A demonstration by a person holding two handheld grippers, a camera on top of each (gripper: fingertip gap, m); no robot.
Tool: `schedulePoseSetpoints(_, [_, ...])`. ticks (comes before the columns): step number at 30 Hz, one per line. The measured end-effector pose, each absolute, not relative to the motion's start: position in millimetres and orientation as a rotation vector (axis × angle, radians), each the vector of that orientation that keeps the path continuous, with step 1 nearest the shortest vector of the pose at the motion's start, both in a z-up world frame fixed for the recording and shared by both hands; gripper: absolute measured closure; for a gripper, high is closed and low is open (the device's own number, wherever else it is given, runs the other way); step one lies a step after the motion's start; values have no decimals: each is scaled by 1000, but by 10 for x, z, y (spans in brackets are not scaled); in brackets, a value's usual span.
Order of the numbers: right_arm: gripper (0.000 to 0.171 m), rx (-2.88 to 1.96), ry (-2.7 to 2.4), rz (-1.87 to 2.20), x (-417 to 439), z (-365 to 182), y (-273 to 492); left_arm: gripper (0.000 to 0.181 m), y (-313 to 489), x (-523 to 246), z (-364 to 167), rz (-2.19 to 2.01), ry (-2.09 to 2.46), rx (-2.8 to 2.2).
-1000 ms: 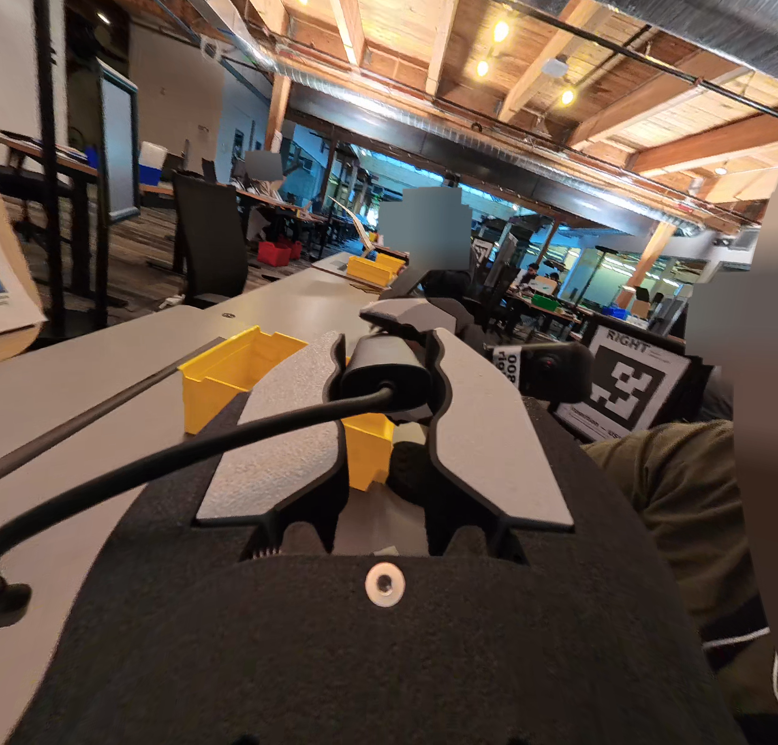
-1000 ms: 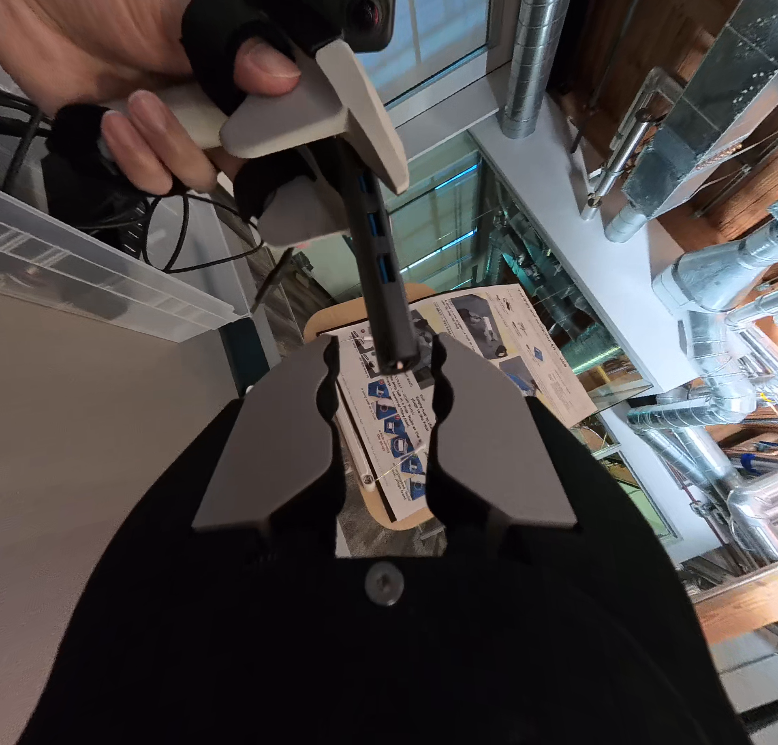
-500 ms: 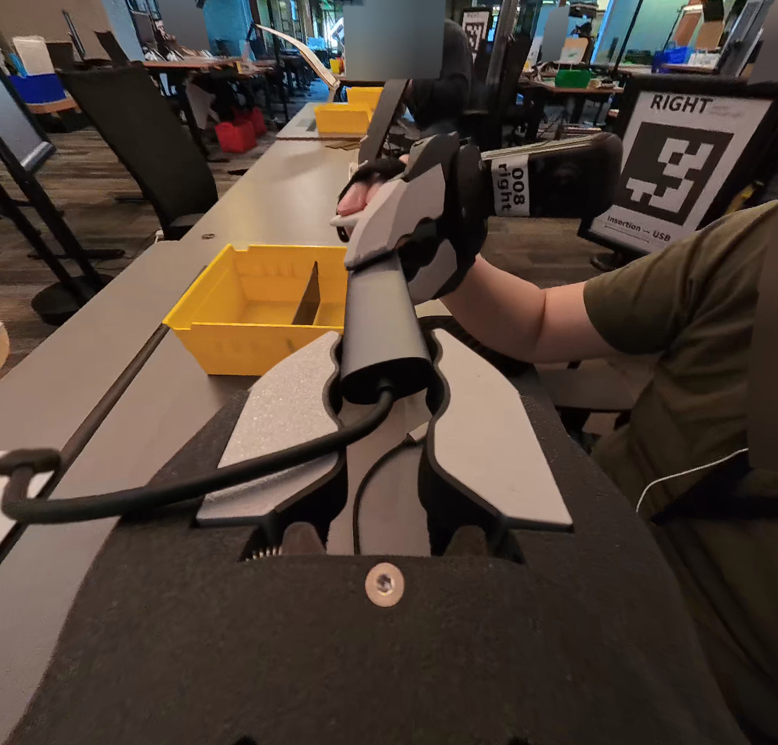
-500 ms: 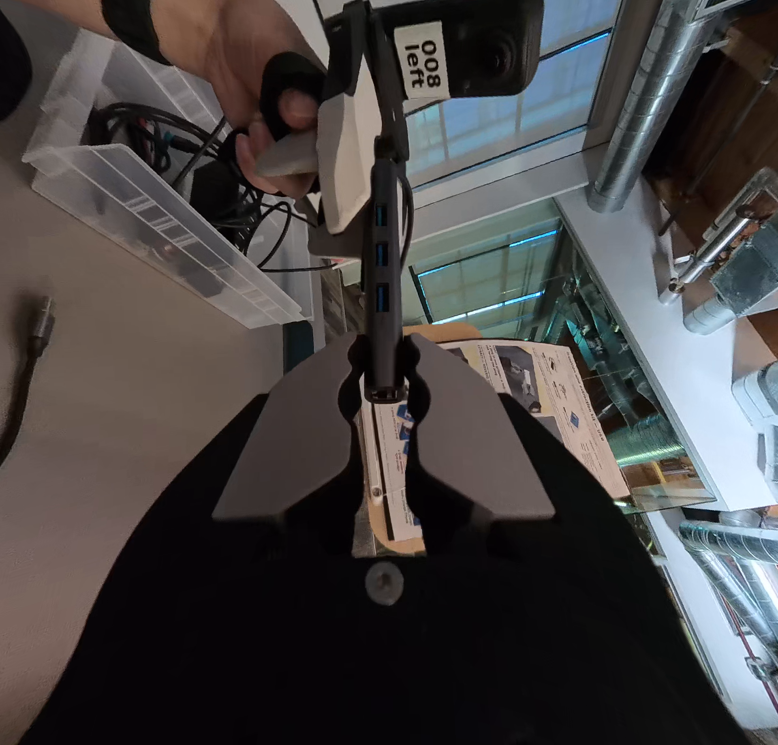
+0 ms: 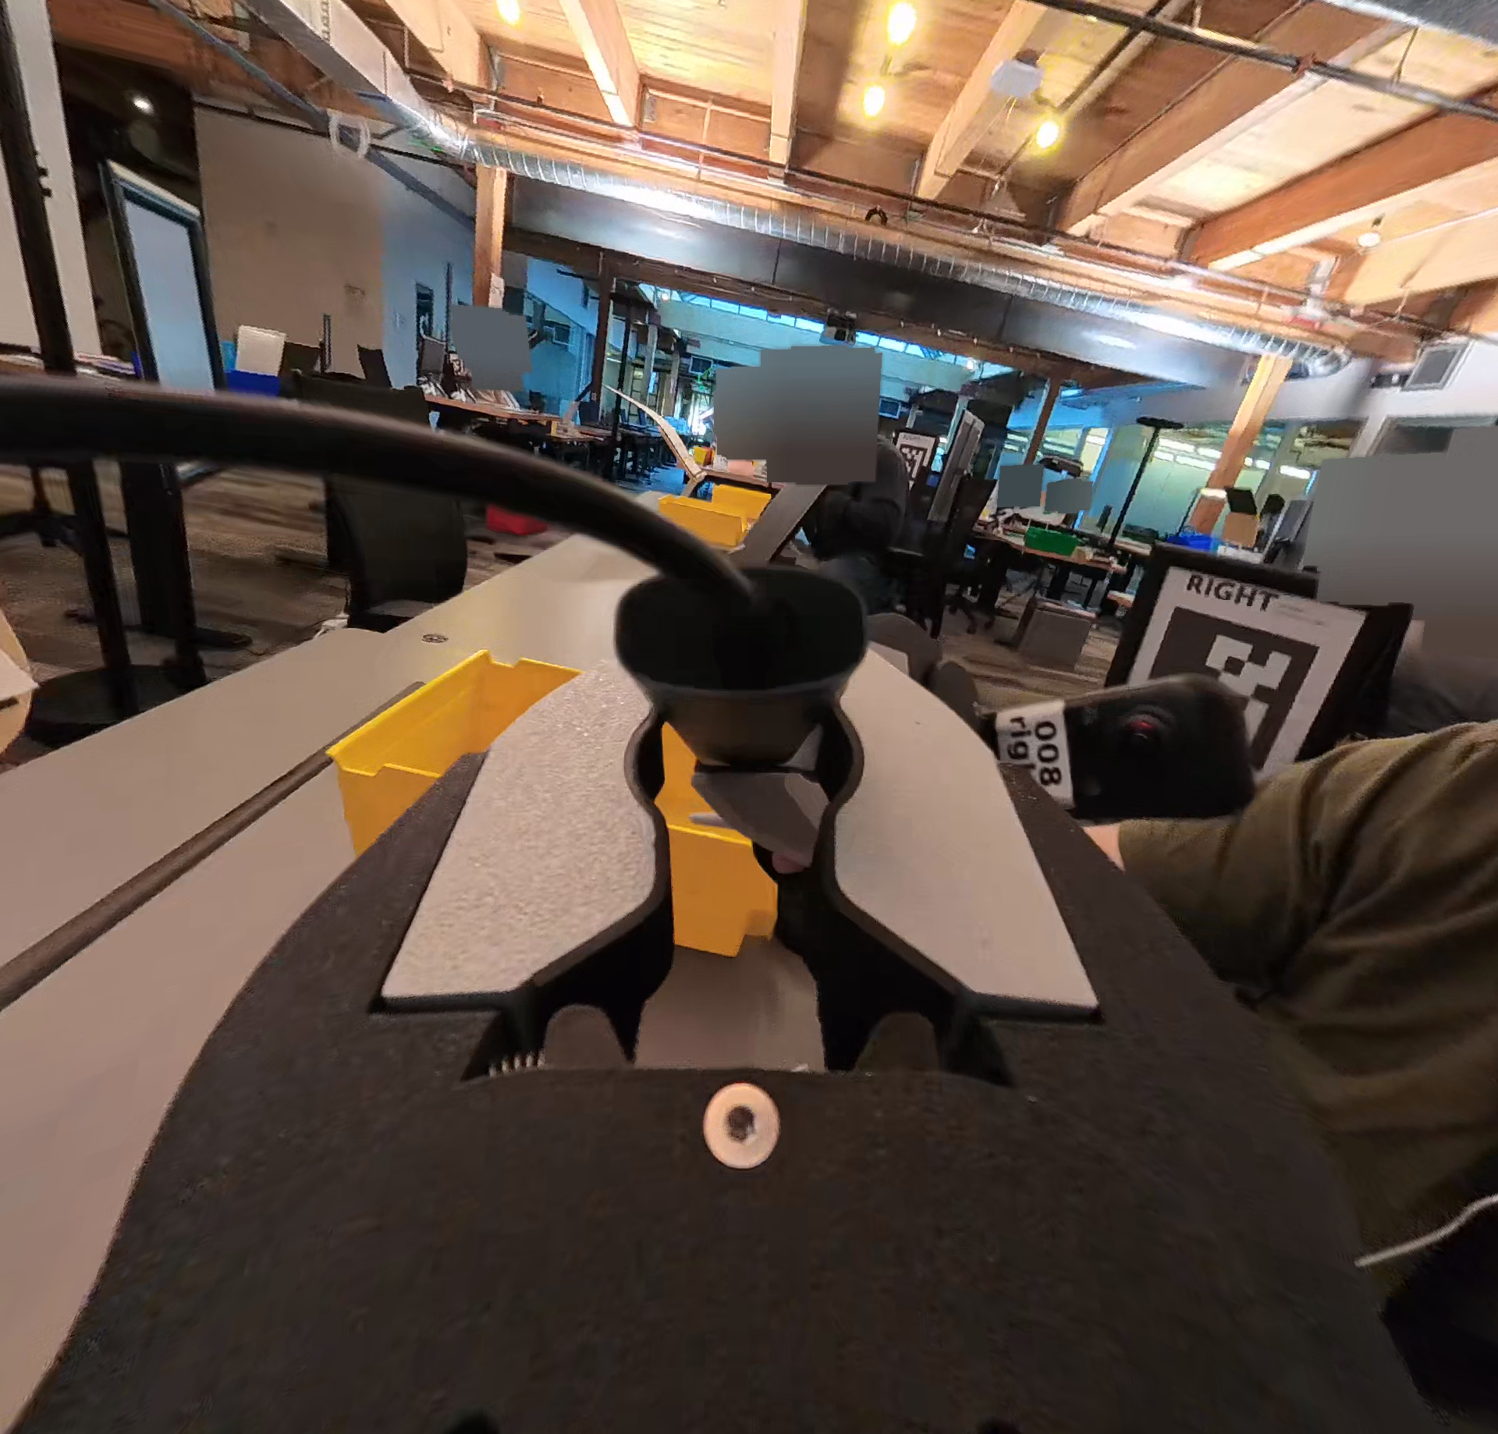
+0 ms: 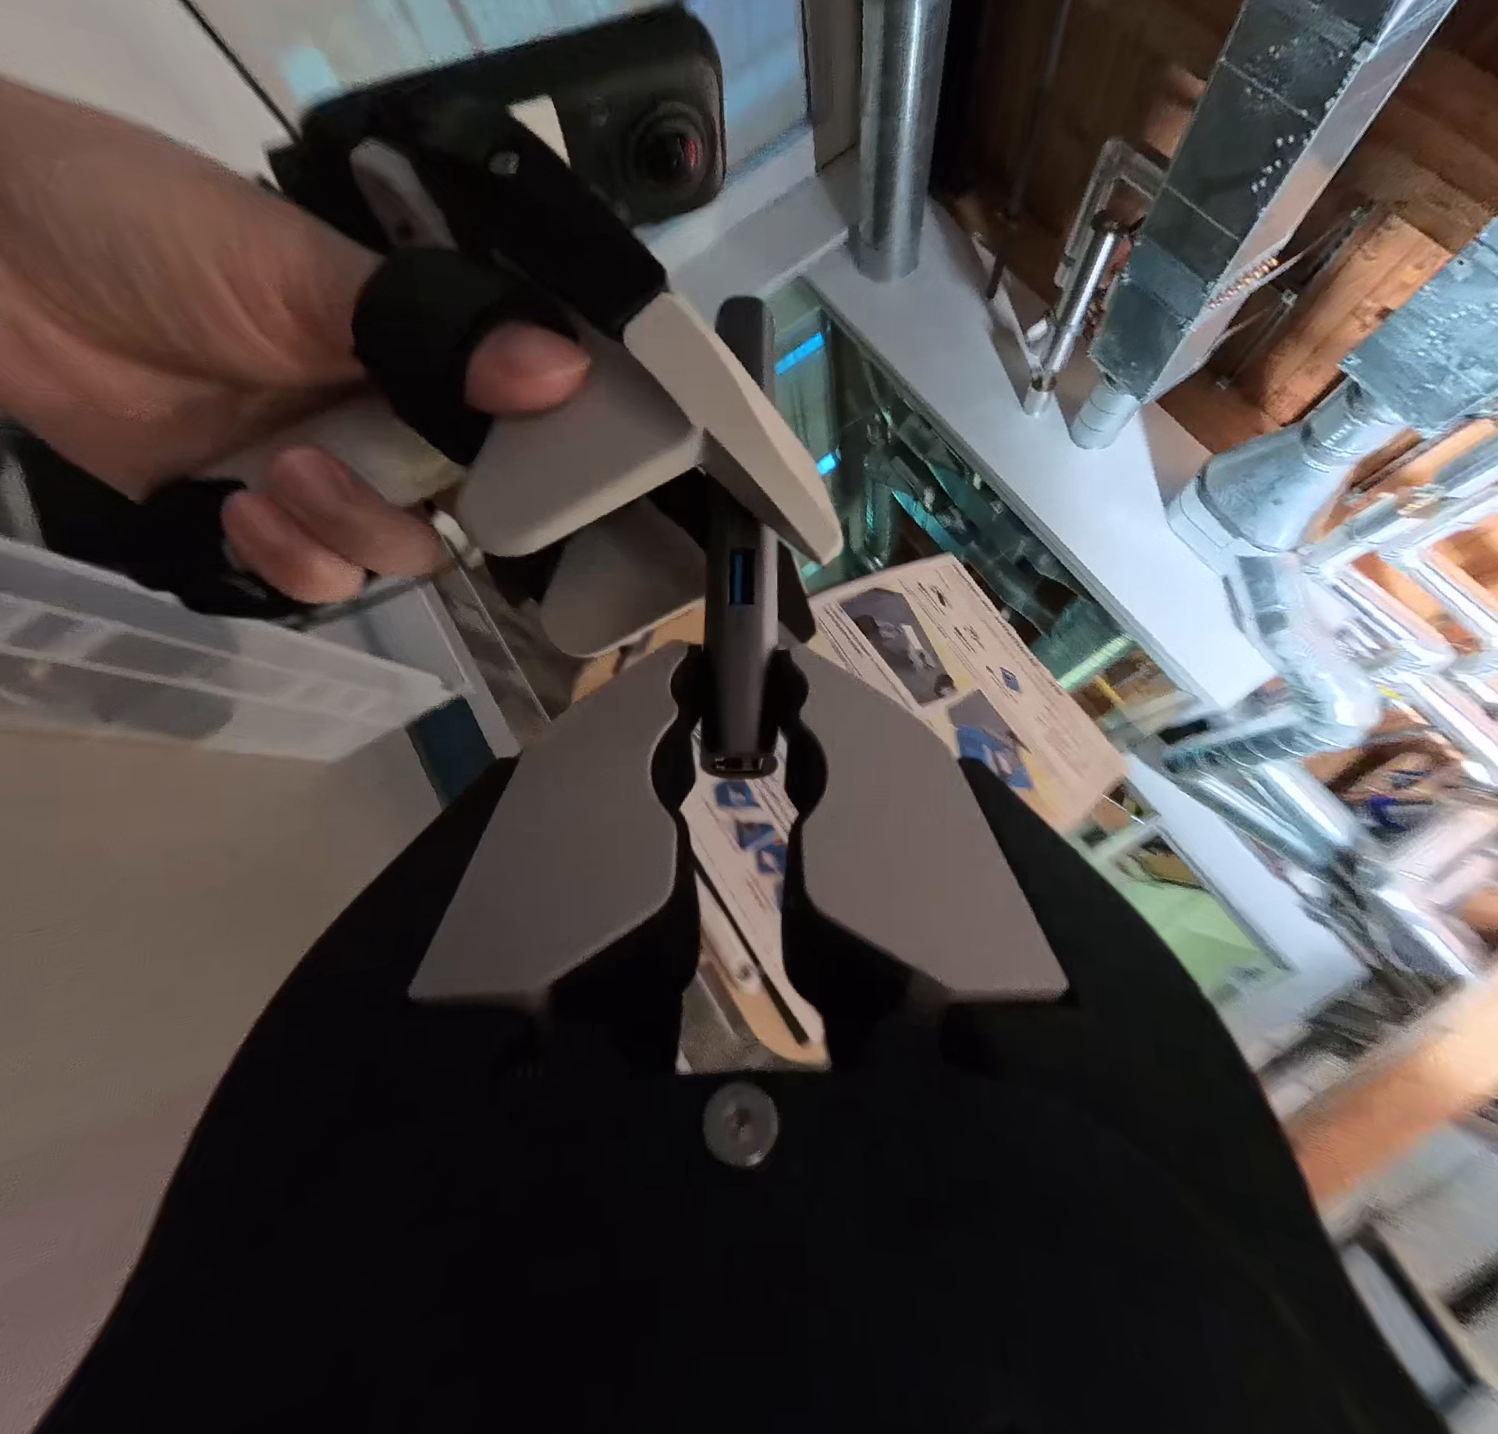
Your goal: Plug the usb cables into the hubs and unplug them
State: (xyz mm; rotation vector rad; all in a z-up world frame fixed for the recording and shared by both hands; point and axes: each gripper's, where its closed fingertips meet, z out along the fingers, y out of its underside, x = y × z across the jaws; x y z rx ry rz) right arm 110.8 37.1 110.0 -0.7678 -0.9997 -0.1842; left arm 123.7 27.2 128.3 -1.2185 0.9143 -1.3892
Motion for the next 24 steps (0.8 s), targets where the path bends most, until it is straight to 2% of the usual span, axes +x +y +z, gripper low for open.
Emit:
schedulePoseSetpoints(2, [150,-780,-1070,-36,1046,1017,346,148,250,1222,1216,-1354,992,-1281])
schedulePoseSetpoints(5, [131,-855,-1303,320,970,794,195,149,286,1167,1033,-1222,1095,-1427])
schedulePoseSetpoints(8, [135,-945,-1233,661,1144,966,169,149,331,1141,881,-1141,1140,-1527])
schedulePoseSetpoints(12, [134,-1142,-1056,987,1278,1131,316,149,301,1242,565,-1030,1283,-1635])
schedulePoseSetpoints(17, [121,-1275,-1172,1032,1093,847,283,148,246,1396,255,-918,1415,-1716])
schedulePoseSetpoints(19, [121,-1308,-1205,1039,1041,763,266,148,215,1415,154,-881,1467,-1742])
schedulePoseSetpoints(22, [127,-1359,-1277,1043,1006,623,237,148,173,1433,40,-816,1536,-1762])
schedulePoseSetpoints(23, [139,-1355,-1327,1067,1003,589,180,148,168,1438,13,-797,1549,-1768])
schedulePoseSetpoints(24, [139,-1382,-1331,1071,1010,570,192,148,173,1438,-4,-780,1555,-1768])
